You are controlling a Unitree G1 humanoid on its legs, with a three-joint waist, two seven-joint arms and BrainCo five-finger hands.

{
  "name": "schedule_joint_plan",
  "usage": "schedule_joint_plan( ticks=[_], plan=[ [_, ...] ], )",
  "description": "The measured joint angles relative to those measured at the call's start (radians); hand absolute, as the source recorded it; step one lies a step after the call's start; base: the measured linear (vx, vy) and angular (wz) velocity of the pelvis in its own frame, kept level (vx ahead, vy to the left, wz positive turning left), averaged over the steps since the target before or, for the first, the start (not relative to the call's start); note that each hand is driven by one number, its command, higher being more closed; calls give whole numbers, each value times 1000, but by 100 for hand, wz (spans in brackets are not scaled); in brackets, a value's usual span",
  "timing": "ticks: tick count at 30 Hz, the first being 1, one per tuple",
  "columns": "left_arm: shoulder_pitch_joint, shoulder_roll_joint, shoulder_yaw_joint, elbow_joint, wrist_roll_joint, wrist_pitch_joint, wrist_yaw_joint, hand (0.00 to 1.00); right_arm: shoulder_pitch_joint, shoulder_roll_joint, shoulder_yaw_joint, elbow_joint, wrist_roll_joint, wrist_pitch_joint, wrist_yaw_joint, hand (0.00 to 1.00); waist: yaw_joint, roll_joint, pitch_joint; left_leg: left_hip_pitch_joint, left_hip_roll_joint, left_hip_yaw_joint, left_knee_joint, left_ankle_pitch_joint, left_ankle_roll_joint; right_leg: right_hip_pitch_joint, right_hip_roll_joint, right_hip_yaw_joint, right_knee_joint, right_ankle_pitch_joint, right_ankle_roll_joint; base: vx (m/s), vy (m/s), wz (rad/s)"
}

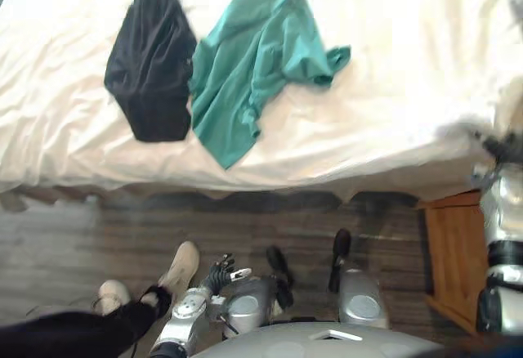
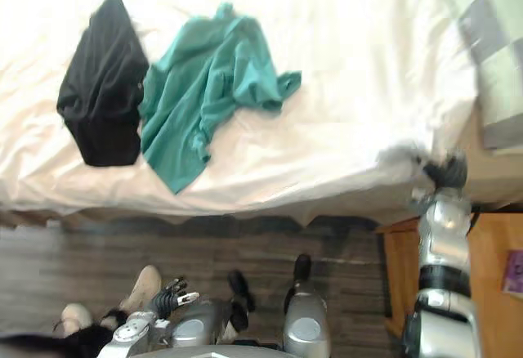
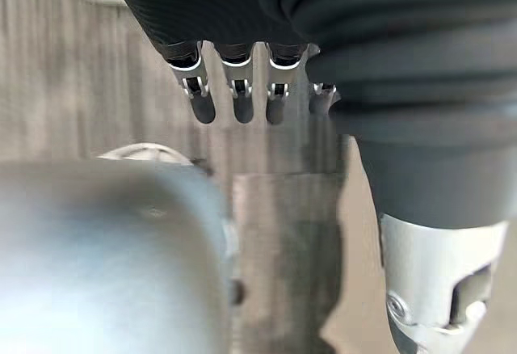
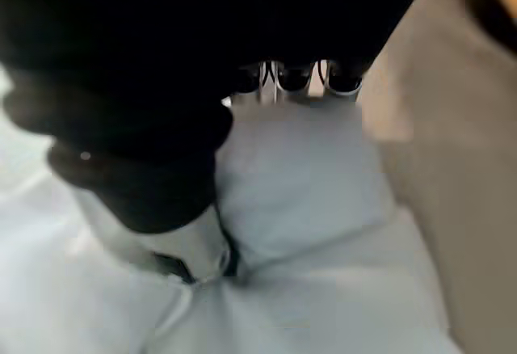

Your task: Tidy the bed and pick cloth on bed and put in laundry

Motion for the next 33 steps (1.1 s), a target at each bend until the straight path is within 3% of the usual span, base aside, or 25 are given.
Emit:
schedule_joint_plan(
  ticks=[3,9,13,19,20,23,27,28,29,33],
  plan=[
    [14,-40,44,4,0,-1,-11,0,64,76,-56,4,75,-18,-27,0,-5,1,-32,43,-3,16,-22,-6,-10,35,9,19,-24,3,5,65,-3,-21],
    [33,-60,102,44,2,-15,-17,0,163,186,-135,52,81,-26,-140,0,-9,4,-65,73,5,36,-29,-15,-22,63,23,29,-45,3,5,8,-4,-9],
    [67,-65,110,59,1,0,-19,0,253,190,-237,13,71,-53,-194,0,-25,2,-99,89,6,54,-54,-14,-24,63,35,51,-48,2,4,-9,-7,-19],
    [82,-67,139,79,-1,23,-13,0,298,182,-341,-102,5,-58,-292,0,-32,-27,-158,91,6,51,-59,-14,-24,67,35,50,-49,0,3,-7,-1,-1],
    [85,-66,139,78,-1,23,-11,0,294,178,-341,-106,7,-58,-290,100,-31,-23,-163,93,6,49,-59,-14,-24,70,35,49,-49,0,3,-30,2,5],
    [94,-60,137,79,2,38,-8,0,238,171,-327,-135,16,-58,-240,100,-32,-25,-172,103,4,37,-60,-14,-23,84,33,46,-49,-2,4,-39,3,6],
    [99,-56,110,83,2,60,-7,0,139,78,-159,-135,86,-37,-74,100,-23,-17,-182,94,-1,26,-60,-10,-18,84,28,35,-62,0,5,-35,6,5],
    [99,-56,109,83,2,60,-7,0,136,75,-155,-135,88,-36,-70,100,-23,-17,-183,94,-1,26,-60,-10,-17,84,28,34,-63,0,5,-26,1,19],
    [97,-53,103,83,2,61,-8,0,59,34,-75,-131,166,-21,10,100,-23,-13,-185,89,-3,9,-60,-4,-14,85,25,19,-67,3,4,-13,-4,27],
    [97,-48,100,83,2,62,-10,0,-137,-20,44,-84,328,-1,131,100,-4,-11,-186,88,0,-20,-58,6,-14,103,29,-8,-73,7,2,-7,-7,26]
  ],
)
